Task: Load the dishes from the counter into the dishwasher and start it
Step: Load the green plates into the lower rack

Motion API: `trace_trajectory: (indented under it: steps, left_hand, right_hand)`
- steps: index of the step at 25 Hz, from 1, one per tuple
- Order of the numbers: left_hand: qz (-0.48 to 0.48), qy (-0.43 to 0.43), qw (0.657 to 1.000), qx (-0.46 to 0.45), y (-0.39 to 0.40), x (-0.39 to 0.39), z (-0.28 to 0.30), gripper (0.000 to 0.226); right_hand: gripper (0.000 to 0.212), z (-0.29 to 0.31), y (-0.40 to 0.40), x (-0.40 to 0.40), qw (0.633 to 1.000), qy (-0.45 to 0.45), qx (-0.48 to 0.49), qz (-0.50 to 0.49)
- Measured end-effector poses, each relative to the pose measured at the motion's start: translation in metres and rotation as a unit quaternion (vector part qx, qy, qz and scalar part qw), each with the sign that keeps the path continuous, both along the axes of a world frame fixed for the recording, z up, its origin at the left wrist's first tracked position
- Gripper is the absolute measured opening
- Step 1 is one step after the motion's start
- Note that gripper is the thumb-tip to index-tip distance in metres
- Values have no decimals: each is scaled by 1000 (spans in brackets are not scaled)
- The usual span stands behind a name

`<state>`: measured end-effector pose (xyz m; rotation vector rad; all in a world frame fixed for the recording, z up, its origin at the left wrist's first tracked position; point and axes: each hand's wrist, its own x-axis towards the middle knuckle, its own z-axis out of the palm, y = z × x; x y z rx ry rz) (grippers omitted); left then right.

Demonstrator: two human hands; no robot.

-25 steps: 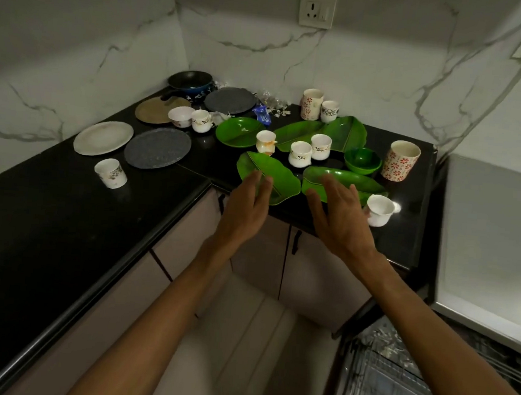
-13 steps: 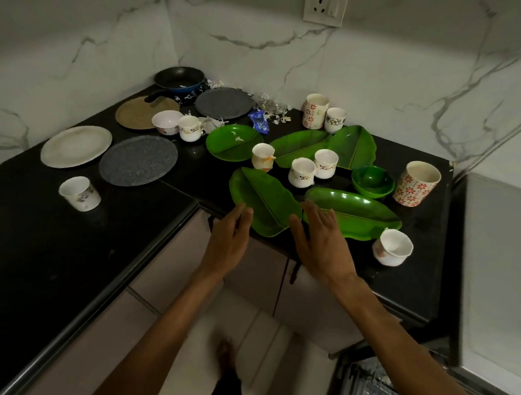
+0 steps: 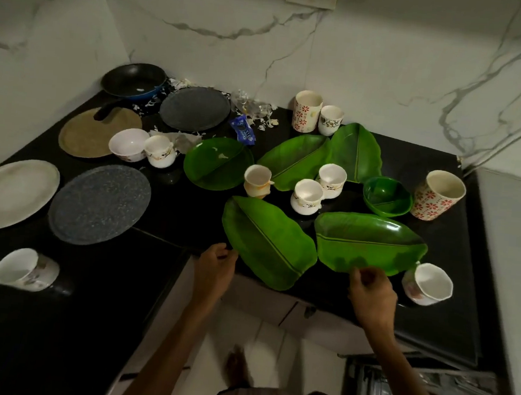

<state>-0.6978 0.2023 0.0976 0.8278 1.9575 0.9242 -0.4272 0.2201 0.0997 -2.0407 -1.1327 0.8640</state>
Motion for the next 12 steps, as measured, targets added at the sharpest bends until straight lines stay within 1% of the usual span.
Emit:
trace_trajectory:
  steps: [2, 3, 5, 6, 8, 10, 12]
  left_hand:
    - [16, -33, 999, -8, 9, -1, -6, 46]
    - [26, -43, 999, -10, 12, -1, -10, 51]
    - [43, -51, 998, -1, 20, -3, -31, 60]
    - [52, -50, 997, -3, 23, -3, -43, 60]
    - [59, -39, 997, -17, 24, 2, -42, 49]
    - [60, -33, 997, -24, 24, 9, -23, 34]
    - [64, -26, 997, -20, 24, 16, -12, 36]
  right_hand:
    - [27, -9, 4, 8, 998, 35, -28, -40]
    - [29, -12, 7, 11, 996, 57, -36, -59]
    - [32, -16, 19, 17, 987, 113, -42, -102]
    - [34, -17, 24, 19, 981, 145, -41, -124]
    - [42, -21, 28, 18, 970, 184, -34, -154]
    - [46, -22, 27, 10, 963, 198, -10, -183]
    - [46, -20, 28, 2, 951, 220, 29, -217]
